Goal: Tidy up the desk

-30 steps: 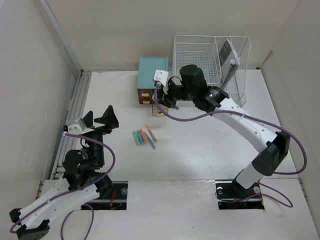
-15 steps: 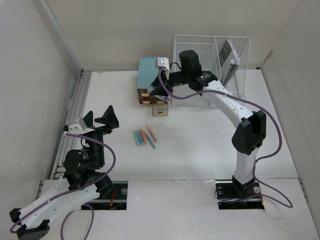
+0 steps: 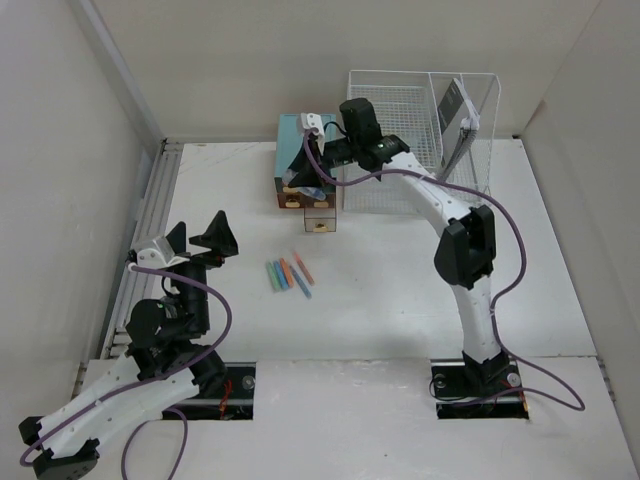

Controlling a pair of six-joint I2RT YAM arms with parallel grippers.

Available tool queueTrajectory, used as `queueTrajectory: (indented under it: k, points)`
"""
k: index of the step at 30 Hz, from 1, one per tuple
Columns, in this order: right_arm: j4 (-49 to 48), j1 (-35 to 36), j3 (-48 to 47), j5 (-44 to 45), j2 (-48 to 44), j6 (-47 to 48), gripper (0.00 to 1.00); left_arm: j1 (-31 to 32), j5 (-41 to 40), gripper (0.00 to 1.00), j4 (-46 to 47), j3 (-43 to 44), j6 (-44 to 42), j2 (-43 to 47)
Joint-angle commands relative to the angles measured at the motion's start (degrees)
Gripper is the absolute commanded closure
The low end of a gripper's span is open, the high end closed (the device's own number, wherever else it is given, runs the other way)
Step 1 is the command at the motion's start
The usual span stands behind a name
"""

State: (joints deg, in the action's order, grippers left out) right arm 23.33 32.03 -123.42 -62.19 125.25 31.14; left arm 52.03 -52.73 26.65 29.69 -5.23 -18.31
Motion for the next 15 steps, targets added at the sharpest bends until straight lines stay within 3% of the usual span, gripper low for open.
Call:
queueTrajectory:
  k: [1,15]
  points:
    - [0.8,-0.9,-3.9,-4.6,0.8,1.2,1.0,-0.1,-0.4,0.12,2.7,-0.2,-0.9,-0.8]
    - [1.9,-3.6,-4.5,-4.6,5.0,4.0,1.0,-0.1,-0.4,0.12,2.2,-0.2,-0.9,-0.8]
